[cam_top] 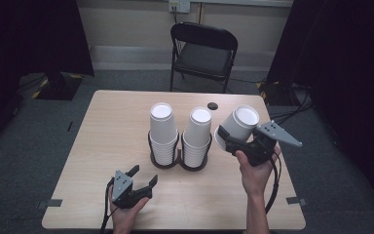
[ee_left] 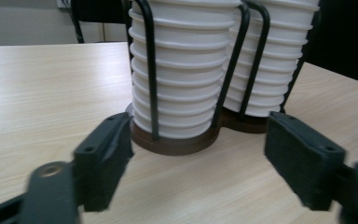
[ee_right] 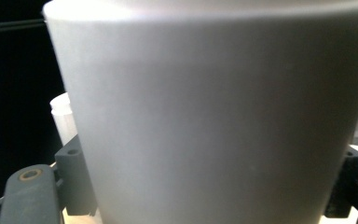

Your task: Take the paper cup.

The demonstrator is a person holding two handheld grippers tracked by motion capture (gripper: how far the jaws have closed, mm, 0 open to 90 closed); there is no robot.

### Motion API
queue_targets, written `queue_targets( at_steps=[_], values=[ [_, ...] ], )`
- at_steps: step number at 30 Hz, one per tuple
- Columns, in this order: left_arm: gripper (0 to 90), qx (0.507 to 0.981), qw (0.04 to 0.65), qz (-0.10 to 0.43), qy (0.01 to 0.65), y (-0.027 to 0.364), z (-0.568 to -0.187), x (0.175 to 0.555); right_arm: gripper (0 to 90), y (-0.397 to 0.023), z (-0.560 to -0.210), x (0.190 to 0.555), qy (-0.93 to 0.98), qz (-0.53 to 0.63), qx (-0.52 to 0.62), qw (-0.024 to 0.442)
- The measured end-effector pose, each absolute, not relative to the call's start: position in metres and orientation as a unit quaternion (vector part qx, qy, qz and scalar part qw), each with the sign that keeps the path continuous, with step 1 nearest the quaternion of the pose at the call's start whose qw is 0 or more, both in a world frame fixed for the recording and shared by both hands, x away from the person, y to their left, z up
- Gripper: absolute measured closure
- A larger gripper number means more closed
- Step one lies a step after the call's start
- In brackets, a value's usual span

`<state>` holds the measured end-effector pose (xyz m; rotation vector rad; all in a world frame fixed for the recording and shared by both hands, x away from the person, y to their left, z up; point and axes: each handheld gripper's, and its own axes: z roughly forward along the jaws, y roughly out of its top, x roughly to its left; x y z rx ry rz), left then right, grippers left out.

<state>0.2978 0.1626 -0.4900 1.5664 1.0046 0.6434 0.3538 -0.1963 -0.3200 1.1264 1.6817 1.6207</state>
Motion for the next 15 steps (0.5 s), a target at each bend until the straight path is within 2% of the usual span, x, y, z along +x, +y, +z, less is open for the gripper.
queue_targets(
  at_steps=[15],
  values=[
    [25.8,0.660,0.585,0.243,0.404,0.157,-0.486,0.298,15.4,-0.193,-0.361,0.339,0.620,0.612,0.440,0.217]
  ],
)
